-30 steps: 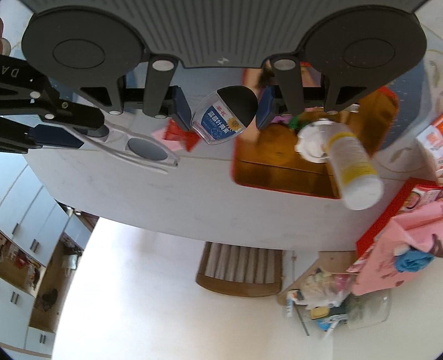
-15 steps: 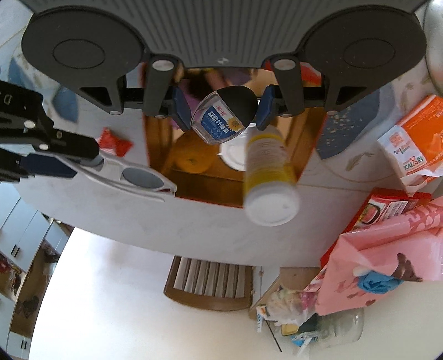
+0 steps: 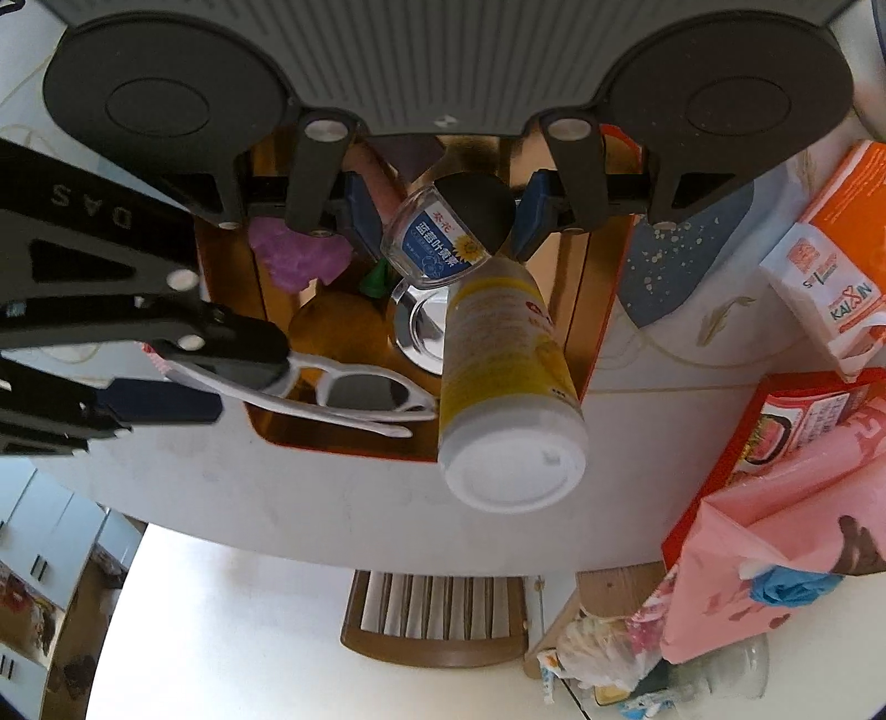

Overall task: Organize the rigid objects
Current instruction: 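Lift container and sunglasses and carry both over the red tin, then lower container and sunglasses into the red tin and open both grippers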

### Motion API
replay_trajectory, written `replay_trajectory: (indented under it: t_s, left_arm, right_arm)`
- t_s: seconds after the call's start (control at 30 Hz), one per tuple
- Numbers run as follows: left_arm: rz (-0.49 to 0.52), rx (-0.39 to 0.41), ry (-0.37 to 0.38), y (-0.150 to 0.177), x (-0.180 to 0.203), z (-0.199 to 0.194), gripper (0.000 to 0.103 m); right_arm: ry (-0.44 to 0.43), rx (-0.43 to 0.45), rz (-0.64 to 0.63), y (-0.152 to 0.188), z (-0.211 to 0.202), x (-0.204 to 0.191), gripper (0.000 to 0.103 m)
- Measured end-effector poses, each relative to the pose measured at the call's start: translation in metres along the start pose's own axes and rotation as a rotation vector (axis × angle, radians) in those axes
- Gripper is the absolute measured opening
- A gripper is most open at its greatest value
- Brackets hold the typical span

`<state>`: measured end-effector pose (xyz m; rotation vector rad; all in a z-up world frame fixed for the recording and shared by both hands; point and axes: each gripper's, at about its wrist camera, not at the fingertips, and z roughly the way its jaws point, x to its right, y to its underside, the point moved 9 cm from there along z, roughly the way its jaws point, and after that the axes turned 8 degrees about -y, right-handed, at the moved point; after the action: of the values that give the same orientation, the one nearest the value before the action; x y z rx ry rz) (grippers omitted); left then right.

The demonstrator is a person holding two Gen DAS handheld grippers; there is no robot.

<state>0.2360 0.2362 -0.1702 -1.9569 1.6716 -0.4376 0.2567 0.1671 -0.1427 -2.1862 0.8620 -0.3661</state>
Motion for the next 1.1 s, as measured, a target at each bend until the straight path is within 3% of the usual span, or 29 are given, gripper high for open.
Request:
replay_trajectory:
  t_s: [0.5, 0.9, 1.1]
  left_arm:
    - [0.043, -0.041, 0.008, 0.008, -0.009, 0.022, 0.049]
    - [0.020, -0.042, 0.018, 0.009, -0.017, 0.021, 0.050]
    - [0.004, -0.034, 0.036, 0.012, -0.019, 0.016, 0.057]
  right_arm:
    - [0.004, -0.057, -0.032, -0.004, 0.034, -0.017, 0.041]
    - [-0.037, -0.058, 0.049, 0.002, 0.027, -0.014, 0.047]
    - [-0.047, -0.044, 0.090, 0.005, 0.015, -0.010, 0.051]
